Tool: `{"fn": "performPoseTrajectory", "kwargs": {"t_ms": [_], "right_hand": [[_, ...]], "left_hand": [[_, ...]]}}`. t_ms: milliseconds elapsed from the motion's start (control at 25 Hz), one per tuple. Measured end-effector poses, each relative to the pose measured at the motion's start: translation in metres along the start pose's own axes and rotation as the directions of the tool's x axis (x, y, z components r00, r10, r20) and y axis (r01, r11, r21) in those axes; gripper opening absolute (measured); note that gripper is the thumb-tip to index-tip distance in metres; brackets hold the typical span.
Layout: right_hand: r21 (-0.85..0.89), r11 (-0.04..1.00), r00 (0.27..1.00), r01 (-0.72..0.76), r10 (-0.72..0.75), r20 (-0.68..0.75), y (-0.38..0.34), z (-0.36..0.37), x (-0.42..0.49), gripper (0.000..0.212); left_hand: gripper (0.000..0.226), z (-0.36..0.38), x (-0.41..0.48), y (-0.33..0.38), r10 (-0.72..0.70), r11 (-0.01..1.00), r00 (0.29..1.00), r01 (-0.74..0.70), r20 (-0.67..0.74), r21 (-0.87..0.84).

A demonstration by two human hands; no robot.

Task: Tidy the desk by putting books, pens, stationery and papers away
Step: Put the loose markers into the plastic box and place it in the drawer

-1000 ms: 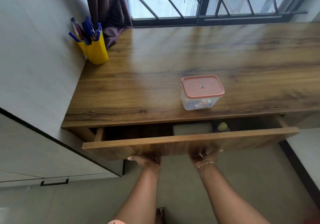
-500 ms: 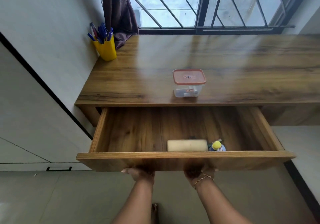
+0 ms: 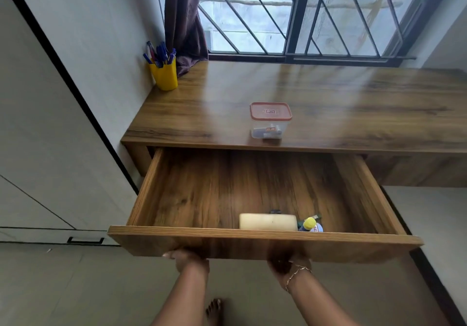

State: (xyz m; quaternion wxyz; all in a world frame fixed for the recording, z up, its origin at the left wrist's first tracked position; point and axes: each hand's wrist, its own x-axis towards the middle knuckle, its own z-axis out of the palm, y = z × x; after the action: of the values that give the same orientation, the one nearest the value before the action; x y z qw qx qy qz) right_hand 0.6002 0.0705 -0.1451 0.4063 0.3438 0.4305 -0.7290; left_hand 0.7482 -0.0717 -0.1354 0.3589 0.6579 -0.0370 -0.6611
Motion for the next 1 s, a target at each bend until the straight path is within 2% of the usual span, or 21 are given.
{"fn": "performPoseTrajectory", "kwargs": {"t_ms": [40,80,120,160,240,320,400,480,560,680,800,880,1000], "right_hand": [[-0.093,0.996,1.000,0.011,-0.013,-0.022,-0.002,-0.003,-0.006,0.022],[-0.225,0.974,0.999,0.022,-0.031,-0.035,-0.005,-0.006,-0.013,0.017],[-0.365,0.931,0.999,0.034,-0.043,-0.017,-0.006,-0.007,-0.021,0.012],[-0.485,0.873,0.999,0.045,-0.040,0.021,-0.006,-0.006,-0.034,0.011],[-0.615,0.784,0.993,0.081,-0.009,0.118,-0.011,0.005,-0.061,0.017],[-0.675,0.730,0.978,0.101,0.049,0.200,-0.018,0.024,-0.092,0.017],[-0.721,0.682,0.956,0.125,0.113,0.272,-0.027,0.040,-0.118,0.019],[-0.727,0.659,0.929,0.195,0.112,0.352,-0.038,0.057,-0.137,0.019],[-0.673,0.683,0.907,0.285,0.033,0.419,-0.054,0.078,-0.147,0.015],[-0.572,0.734,0.889,0.365,-0.092,0.449,-0.088,0.115,-0.146,0.012],[-0.494,0.762,0.878,0.418,-0.200,0.435,-0.121,0.159,-0.133,0.015],[-0.458,0.744,0.858,0.487,-0.310,0.409,-0.140,0.189,-0.122,0.020],[-0.449,0.688,0.820,0.570,-0.440,0.366,-0.161,0.225,-0.106,0.025]], "left_hand": [[0.067,-0.002,0.006,0.005,0.104,0.992,0.986,-0.093,-0.129,0.084],[0.067,-0.004,0.001,0.014,0.184,0.982,0.947,-0.167,-0.265,0.086],[0.065,-0.005,-0.007,0.025,0.269,0.963,0.880,-0.253,-0.392,0.093],[0.061,-0.007,-0.018,0.040,0.388,0.920,0.793,-0.361,-0.470,0.150],[0.059,-0.003,-0.031,0.067,0.555,0.831,0.678,-0.485,-0.482,0.273],[0.061,0.008,-0.044,0.081,0.693,0.721,0.604,-0.593,-0.394,0.357],[0.062,0.025,-0.063,0.088,0.788,0.615,0.545,-0.697,-0.286,0.368],[0.060,0.050,-0.088,0.097,0.819,0.573,0.547,-0.773,-0.172,0.273],[0.059,0.075,-0.109,0.106,0.843,0.533,0.536,-0.826,-0.035,0.182],[0.053,0.115,-0.124,0.122,0.788,0.555,0.575,-0.818,0.219,0.149],[0.035,0.163,-0.129,0.132,0.662,0.579,0.587,-0.795,0.466,0.180],[0.026,0.196,-0.125,0.134,0.557,0.601,0.598,-0.769,0.577,0.218],[0.019,0.232,-0.118,0.135,0.436,0.613,0.604,-0.742,0.667,0.271]]}}
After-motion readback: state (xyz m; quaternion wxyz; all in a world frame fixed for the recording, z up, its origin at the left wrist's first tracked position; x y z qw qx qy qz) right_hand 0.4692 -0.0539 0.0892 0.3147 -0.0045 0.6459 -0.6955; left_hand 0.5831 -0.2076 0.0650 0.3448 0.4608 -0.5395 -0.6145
